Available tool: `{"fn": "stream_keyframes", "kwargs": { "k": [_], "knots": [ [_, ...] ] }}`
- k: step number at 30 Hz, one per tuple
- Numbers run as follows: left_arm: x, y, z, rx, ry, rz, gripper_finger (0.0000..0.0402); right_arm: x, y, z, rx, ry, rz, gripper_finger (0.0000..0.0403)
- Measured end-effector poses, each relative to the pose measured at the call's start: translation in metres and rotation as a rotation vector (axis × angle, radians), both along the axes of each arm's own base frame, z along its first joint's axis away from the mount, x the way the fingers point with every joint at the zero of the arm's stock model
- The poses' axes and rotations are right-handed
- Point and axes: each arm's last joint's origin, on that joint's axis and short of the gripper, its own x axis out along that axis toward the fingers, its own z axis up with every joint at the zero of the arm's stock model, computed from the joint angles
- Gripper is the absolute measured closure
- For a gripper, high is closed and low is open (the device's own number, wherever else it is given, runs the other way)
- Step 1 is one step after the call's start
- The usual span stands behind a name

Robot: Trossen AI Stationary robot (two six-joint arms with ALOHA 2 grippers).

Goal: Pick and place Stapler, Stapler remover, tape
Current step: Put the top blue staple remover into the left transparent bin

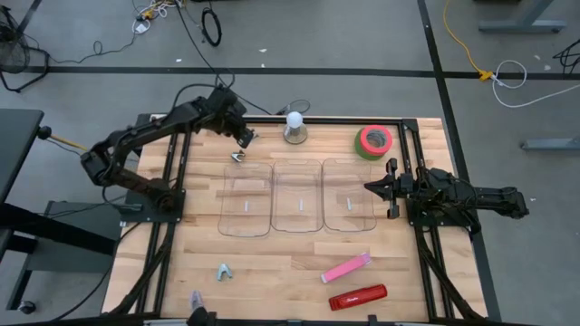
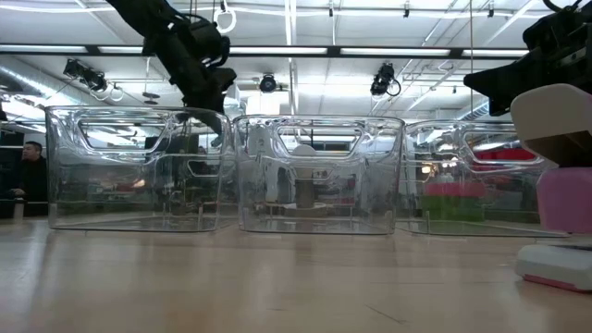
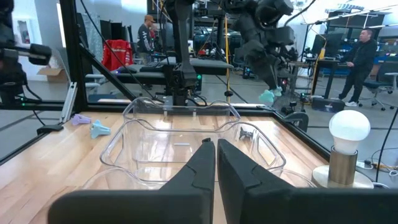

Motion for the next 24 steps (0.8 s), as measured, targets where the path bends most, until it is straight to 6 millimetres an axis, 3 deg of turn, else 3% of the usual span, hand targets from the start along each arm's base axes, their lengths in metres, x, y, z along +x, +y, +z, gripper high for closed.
{"fn": "stream_keyframes", "kwargs": {
  "k": [6, 24],
  "knots": [
    [0.006, -0.016, 0.005, 0.005, -0.006, -0.058, 0.0398, 0.0, 0.0, 0.0, 0.0, 0.0, 0.0, 0.0381],
    [0.04, -0.09, 0.006, -0.066, -0.007, -0.398, 0.0399, 0.0, 0.0, 0.0, 0.0, 0.0, 0.0, 0.0381]
  ]
}}
